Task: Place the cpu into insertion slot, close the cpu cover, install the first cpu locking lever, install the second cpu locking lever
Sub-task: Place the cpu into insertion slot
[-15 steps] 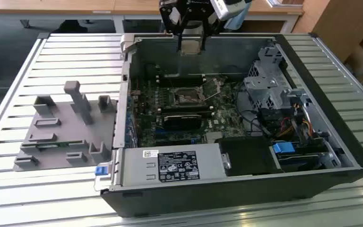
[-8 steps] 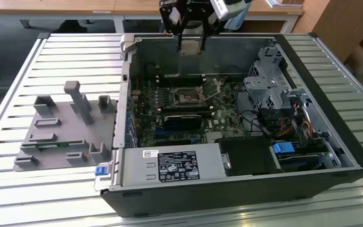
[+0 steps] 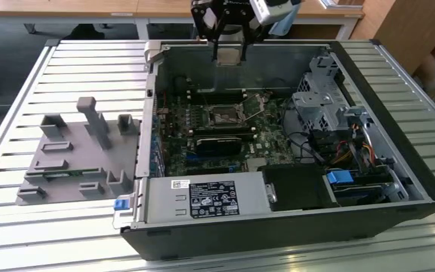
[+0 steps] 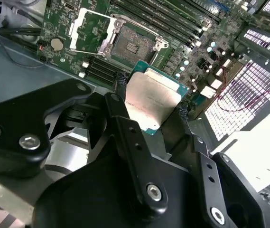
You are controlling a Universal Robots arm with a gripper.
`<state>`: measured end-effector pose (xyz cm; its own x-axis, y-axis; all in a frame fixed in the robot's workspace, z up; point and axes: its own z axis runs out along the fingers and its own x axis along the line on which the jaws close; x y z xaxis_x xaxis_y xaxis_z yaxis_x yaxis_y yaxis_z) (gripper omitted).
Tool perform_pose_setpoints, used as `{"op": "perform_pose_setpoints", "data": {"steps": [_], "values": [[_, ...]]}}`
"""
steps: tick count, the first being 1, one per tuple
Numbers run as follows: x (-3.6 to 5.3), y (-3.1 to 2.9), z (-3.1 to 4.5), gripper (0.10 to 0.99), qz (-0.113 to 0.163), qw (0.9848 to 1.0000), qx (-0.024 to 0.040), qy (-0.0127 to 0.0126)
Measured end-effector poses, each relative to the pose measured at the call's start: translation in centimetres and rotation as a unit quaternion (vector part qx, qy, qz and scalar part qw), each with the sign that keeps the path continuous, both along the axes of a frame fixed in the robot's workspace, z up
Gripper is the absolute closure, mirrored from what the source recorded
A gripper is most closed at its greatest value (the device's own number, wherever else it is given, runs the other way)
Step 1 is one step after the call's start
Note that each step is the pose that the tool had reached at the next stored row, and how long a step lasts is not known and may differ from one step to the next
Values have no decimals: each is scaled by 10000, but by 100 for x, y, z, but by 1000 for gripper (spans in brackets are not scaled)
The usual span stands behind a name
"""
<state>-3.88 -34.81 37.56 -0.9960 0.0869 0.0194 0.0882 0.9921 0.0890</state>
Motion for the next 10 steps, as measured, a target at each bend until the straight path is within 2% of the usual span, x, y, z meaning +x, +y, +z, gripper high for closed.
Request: {"op": "perform_pose_setpoints", "data": {"steps": [5,10], "values": [[0,0,-2,545,-395,9992,0,0],[0,0,-4,545,-779,9970,-1,0]]}}
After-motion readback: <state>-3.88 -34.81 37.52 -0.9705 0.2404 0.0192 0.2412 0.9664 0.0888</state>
